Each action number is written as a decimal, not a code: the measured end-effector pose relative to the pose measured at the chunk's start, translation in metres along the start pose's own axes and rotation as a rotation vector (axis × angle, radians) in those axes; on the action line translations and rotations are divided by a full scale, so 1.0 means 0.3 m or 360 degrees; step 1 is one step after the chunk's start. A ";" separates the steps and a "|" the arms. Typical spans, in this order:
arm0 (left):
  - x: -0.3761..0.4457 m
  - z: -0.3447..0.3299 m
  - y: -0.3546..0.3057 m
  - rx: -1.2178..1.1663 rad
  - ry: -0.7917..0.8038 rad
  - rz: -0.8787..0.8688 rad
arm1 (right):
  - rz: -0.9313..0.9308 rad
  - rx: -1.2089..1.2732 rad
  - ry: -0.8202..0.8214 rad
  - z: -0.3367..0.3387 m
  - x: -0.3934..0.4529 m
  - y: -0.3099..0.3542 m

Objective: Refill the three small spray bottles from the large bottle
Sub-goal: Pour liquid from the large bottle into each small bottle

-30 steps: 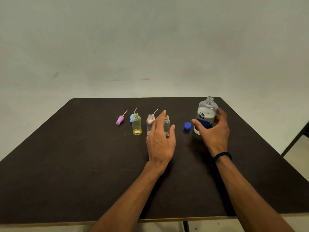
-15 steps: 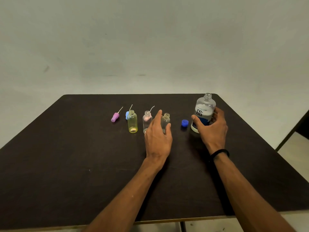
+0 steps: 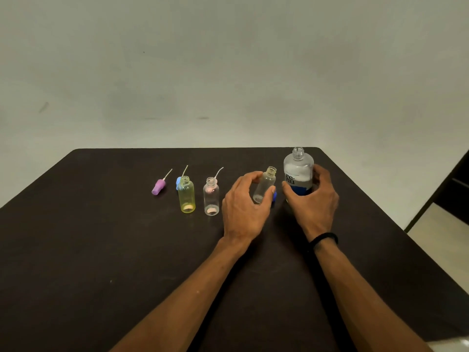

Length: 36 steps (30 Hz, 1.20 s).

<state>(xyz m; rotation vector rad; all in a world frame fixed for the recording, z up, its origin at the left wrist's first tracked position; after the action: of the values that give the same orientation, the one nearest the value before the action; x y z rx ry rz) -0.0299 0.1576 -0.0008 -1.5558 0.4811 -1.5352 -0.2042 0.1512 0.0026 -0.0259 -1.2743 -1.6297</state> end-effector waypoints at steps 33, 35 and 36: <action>0.037 -0.020 0.076 -0.0421 -0.0030 0.0289 | 0.0293 -0.0161 0.0102 -0.064 0.063 -0.024; 0.038 -0.019 0.074 -0.0413 -0.0035 0.0282 | 0.0304 -0.0169 0.0117 -0.064 0.061 -0.021; 0.039 -0.019 0.072 -0.0409 -0.0032 0.0273 | 0.0313 -0.0176 0.0119 -0.065 0.062 -0.019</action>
<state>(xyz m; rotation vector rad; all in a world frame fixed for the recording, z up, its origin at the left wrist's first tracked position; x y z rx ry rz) -0.0270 0.1348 -0.0115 -1.6738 0.8052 -1.3664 -0.2067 0.1238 0.0004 -0.1525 -1.0888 -1.5155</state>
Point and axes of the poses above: each hand's wrist, its own x-axis towards the middle knuckle, its own z-axis out of the back of the hand, y = z × x, the point moved 3 cm from there along x, towards the middle knuckle, and after that the axes turned 12 degrees about -x, right-handed, at the moved point
